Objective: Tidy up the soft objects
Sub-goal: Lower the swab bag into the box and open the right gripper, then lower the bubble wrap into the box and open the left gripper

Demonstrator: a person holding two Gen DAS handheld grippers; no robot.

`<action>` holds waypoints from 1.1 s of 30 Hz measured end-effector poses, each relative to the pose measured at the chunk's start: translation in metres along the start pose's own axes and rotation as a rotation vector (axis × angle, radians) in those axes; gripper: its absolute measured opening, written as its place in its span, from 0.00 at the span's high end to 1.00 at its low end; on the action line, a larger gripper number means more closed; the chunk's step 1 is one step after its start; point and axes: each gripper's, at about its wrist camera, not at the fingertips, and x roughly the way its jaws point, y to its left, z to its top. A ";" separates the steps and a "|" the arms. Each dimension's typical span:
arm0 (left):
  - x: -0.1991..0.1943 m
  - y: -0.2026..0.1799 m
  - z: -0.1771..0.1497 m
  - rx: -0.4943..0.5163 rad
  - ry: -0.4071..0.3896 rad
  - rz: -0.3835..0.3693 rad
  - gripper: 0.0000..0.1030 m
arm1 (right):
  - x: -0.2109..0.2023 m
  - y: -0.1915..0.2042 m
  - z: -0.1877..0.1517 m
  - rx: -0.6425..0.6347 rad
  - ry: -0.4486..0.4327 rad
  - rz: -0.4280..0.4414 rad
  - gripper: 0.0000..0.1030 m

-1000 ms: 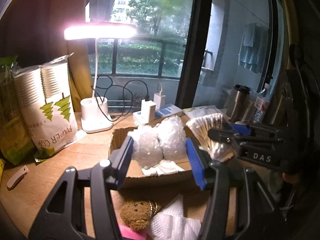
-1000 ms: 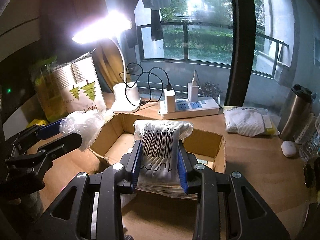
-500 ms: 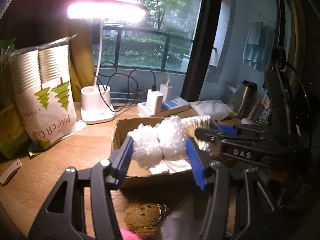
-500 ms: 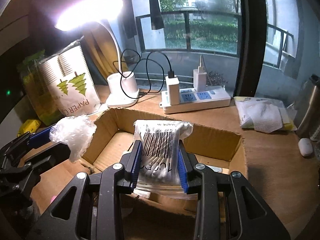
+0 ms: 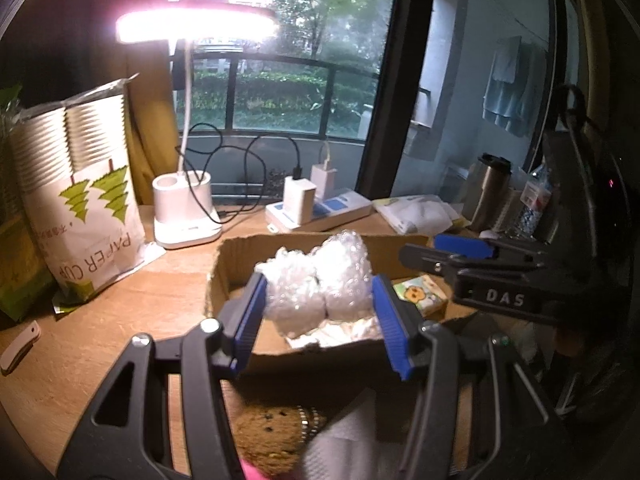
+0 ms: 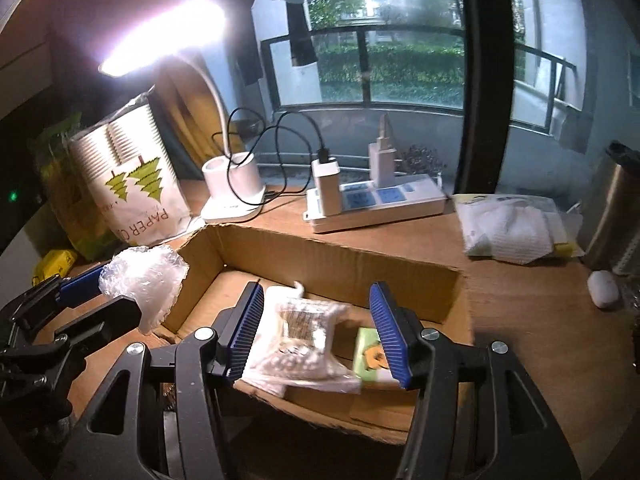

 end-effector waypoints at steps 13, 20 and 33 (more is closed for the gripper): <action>0.008 -0.053 0.005 0.064 0.008 -0.005 0.47 | -0.042 -0.051 -0.023 0.064 -0.046 -0.031 0.43; 0.028 -0.080 0.007 0.099 0.033 -0.011 0.47 | -0.051 -0.075 -0.031 0.091 -0.062 -0.024 0.43; 0.074 -0.115 -0.001 0.112 0.121 -0.042 0.46 | -0.055 -0.111 -0.040 0.127 -0.059 -0.021 0.43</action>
